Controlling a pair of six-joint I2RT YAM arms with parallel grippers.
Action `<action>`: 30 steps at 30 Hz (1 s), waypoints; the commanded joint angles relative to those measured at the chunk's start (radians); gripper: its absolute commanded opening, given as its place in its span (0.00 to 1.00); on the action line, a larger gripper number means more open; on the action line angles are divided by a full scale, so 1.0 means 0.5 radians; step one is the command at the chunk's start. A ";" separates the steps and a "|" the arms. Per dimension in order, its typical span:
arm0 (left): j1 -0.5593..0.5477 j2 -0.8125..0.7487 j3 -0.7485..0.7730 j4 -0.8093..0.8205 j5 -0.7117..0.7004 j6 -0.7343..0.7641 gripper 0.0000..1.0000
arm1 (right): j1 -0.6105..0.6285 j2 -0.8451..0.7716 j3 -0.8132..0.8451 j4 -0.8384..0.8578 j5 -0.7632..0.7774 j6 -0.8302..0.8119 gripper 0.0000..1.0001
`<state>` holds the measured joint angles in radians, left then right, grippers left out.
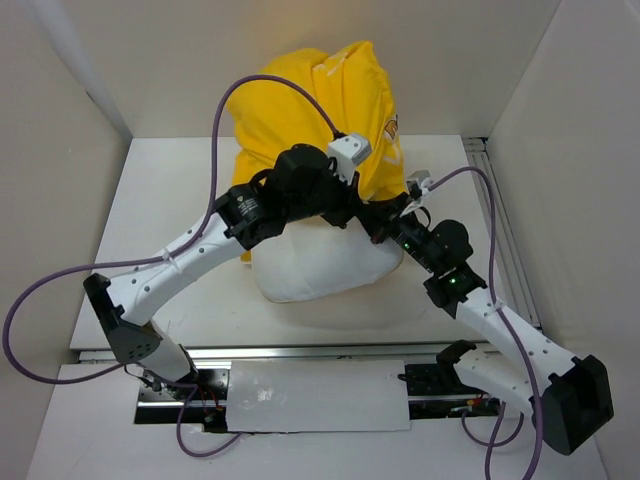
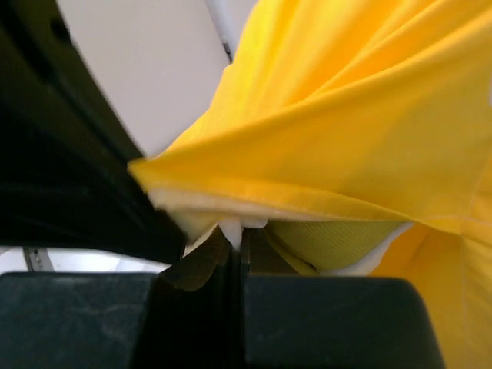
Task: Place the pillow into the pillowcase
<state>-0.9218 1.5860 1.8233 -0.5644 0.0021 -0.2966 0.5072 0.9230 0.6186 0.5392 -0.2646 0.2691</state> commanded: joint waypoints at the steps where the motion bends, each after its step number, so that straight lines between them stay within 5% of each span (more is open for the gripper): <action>1: -0.111 -0.046 -0.280 0.043 0.177 -0.238 0.00 | -0.011 -0.024 0.058 0.388 0.394 0.017 0.00; 5: -0.111 -0.046 -0.495 0.193 0.360 -0.297 0.00 | -0.011 -0.024 -0.028 0.333 0.612 0.078 0.00; 14: -0.111 0.040 -0.729 0.530 0.867 -0.401 0.00 | -0.011 0.188 -0.390 0.922 0.842 0.394 0.00; 26: -0.132 0.350 -0.781 0.598 1.011 -0.474 0.00 | -0.011 0.375 -0.473 1.278 1.161 0.600 0.00; 30: -0.114 0.451 -0.573 0.424 0.800 -0.416 0.00 | -0.057 0.427 -0.354 1.076 1.017 0.511 0.00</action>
<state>-0.9054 1.7515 1.4673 -0.2874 0.1974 -0.4549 0.4946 1.1477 0.3206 0.7715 0.1745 0.4927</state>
